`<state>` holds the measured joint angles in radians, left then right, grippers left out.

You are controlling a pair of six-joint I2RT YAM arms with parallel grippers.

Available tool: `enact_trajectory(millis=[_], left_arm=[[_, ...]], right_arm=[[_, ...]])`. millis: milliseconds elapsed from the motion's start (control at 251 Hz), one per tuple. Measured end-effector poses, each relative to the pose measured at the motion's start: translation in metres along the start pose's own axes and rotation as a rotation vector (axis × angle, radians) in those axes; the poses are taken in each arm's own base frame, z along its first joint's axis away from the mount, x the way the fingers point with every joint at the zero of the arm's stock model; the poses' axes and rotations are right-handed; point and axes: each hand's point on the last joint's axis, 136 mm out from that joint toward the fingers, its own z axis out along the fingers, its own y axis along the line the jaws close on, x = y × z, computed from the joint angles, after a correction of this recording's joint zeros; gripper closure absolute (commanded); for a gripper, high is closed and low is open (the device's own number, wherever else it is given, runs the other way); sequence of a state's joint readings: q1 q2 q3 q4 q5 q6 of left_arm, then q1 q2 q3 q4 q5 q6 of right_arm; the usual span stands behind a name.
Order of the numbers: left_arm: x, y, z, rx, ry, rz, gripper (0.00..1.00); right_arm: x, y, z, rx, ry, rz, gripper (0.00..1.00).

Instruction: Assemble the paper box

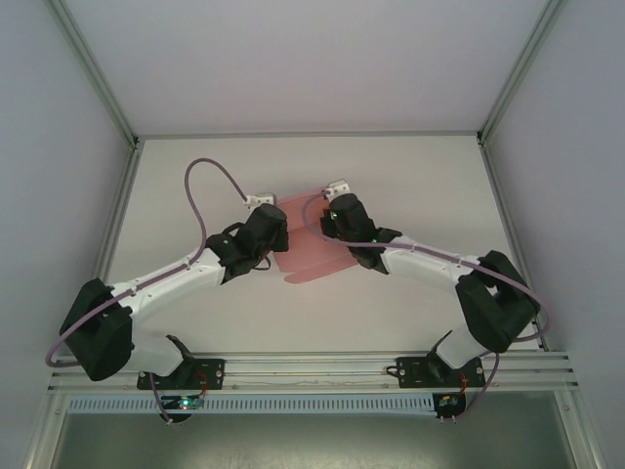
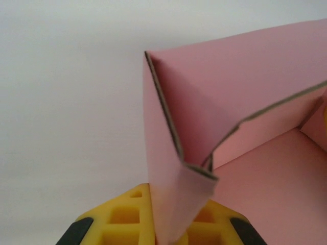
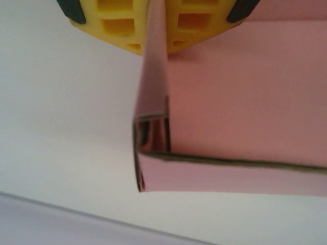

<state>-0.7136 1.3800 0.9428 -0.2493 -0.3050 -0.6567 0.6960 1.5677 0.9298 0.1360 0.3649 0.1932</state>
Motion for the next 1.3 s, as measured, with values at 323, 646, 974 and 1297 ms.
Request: enact_trajectory(millis=[323,646,974,1297], left_arm=[[-0.009,-0.005,0.006,-0.033,-0.03,-0.109,1.0],[0.002,0.0,0.01,-0.064,0.01,-0.07,1.0],[0.009,0.006,0.009,-0.093,0.035,-0.002,1.0],[0.025,-0.001,0.008,-0.007,0.076,0.169,1.0]], right_arm=[[-0.019,-0.018,0.015,0.319,0.009,-0.023,1.0],[0.006,-0.012,0.03,0.033,-0.041,-0.034,0.56],[-0.03,0.014,-0.038,-0.348,-0.206,-0.053,0.02],[-0.074,-0.021,-0.124,-0.312,-0.379,-0.028,0.02]])
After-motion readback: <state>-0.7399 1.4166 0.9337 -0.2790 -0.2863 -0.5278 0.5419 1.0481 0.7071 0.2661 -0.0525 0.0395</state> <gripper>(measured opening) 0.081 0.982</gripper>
